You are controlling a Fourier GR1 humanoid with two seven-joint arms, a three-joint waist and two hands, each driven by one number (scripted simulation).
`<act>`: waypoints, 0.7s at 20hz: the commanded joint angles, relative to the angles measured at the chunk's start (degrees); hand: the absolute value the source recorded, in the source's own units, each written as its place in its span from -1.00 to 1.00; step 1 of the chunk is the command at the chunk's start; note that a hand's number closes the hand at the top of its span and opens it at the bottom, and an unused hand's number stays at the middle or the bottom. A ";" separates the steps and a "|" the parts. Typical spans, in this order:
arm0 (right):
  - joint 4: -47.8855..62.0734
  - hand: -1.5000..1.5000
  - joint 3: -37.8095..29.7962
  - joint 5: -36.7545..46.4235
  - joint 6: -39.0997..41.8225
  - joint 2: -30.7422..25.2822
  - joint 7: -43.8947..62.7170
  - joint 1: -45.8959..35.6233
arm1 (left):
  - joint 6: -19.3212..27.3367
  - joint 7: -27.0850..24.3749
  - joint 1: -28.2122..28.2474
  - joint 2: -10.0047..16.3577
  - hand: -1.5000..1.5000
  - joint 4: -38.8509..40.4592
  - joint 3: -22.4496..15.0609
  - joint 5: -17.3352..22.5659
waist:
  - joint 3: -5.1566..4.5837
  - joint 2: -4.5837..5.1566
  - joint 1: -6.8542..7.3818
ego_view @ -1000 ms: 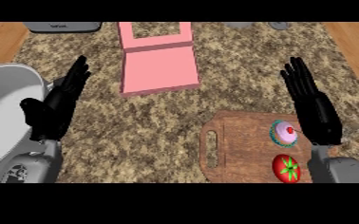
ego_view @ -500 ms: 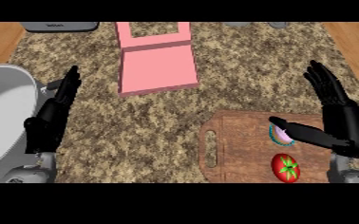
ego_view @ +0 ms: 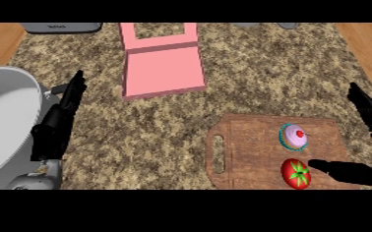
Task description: Pick the tomato from the cutting board and place it in the cardboard box
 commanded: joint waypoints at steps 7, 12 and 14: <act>-8.36 -1.00 3.31 8.24 17.82 -22.79 16.52 3.06 | 0.40 3.18 3.24 1.33 0.00 0.74 0.47 -1.47 | -0.83 0.46 1.35; -12.94 -1.00 8.44 9.50 23.29 -23.97 21.96 6.48 | 0.96 -2.57 4.01 -0.46 0.00 6.44 0.69 -1.60 | -0.73 0.73 0.60; -15.03 -1.00 13.36 12.72 21.79 -20.16 28.44 4.49 | 2.20 3.63 2.33 -1.57 0.00 1.89 -0.89 -2.62 | -0.61 0.64 1.45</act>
